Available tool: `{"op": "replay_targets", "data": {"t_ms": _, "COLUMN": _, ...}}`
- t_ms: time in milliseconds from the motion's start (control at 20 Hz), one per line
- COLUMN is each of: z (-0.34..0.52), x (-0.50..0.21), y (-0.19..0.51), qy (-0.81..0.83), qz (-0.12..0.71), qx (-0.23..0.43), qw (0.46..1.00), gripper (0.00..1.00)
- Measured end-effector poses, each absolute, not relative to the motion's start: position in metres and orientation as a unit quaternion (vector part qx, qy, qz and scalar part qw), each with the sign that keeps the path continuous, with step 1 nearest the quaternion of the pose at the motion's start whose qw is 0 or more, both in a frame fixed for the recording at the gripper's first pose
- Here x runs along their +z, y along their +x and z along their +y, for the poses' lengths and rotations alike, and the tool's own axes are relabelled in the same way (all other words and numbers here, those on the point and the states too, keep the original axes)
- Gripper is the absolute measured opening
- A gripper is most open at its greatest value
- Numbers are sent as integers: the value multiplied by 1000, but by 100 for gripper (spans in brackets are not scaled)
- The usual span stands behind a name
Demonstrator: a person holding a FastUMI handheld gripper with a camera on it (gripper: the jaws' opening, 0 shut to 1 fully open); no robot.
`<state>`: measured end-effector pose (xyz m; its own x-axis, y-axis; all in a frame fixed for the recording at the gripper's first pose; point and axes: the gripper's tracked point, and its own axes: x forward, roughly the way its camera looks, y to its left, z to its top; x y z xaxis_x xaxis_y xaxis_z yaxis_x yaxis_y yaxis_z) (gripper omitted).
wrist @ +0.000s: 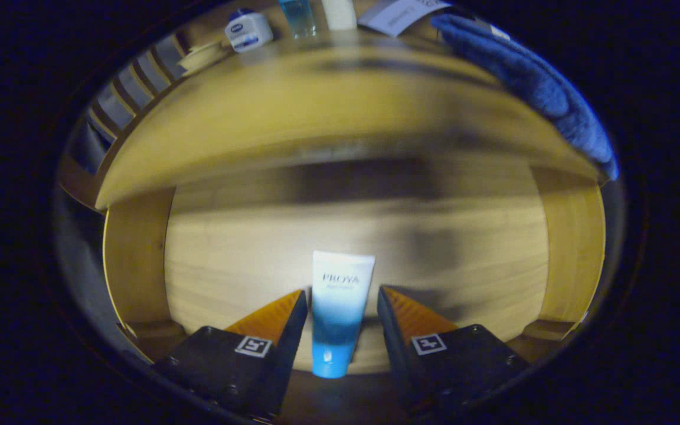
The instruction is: Pull open the drawer, take out the items inside it, and place them on the countertop above the cabinet.
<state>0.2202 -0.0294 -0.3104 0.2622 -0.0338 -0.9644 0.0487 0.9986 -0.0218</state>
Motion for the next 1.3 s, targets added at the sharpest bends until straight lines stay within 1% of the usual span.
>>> {"op": "replay_targets", "data": {"t_ms": 50, "z": -33, "x": -316, "y": 215, "qy": -2, "qz": 617, "qx": -23, "qw": 787, "gripper": 65}}
{"op": "replay_targets", "data": {"t_ms": 100, "z": -35, "x": -333, "y": 218, "qy": -1, "qz": 610, "qx": -19, "qw": 792, "gripper": 59}}
{"op": "replay_targets", "data": {"t_ms": 200, "z": -35, "x": -318, "y": 216, "qy": 1, "qz": 608, "qx": -15, "qw": 794, "gripper": 47}}
{"op": "replay_targets", "data": {"t_ms": 300, "z": -36, "x": -307, "y": 224, "qy": 4, "qz": 584, "qx": -14, "qw": 812, "gripper": 48}}
{"op": "replay_targets", "data": {"t_ms": 450, "z": -36, "x": -293, "y": 220, "qy": -17, "qz": 533, "qx": -9, "qw": 846, "gripper": 40}}
{"op": "replay_targets", "data": {"t_ms": 550, "z": -33, "x": -281, "y": 219, "qy": -16, "qz": 497, "qx": -4, "qw": 868, "gripper": 40}}
{"op": "replay_targets", "data": {"t_ms": 650, "z": -23, "x": -263, "y": 218, "qy": 3, "qz": 448, "qx": 16, "qw": 894, "gripper": 40}}
{"op": "replay_targets", "data": {"t_ms": 850, "z": -12, "x": -203, "y": 219, "qy": 20, "qz": 334, "qx": 47, "qw": 941, "gripper": 40}}
{"op": "replay_targets", "data": {"t_ms": 1150, "z": -18, "x": -117, "y": 231, "qy": 3, "qz": 206, "qx": 48, "qw": 977, "gripper": 40}}
{"op": "replay_targets", "data": {"t_ms": 1300, "z": -15, "x": -83, "y": 246, "qy": -10, "qz": 166, "qx": 44, "qw": 985, "gripper": 40}}
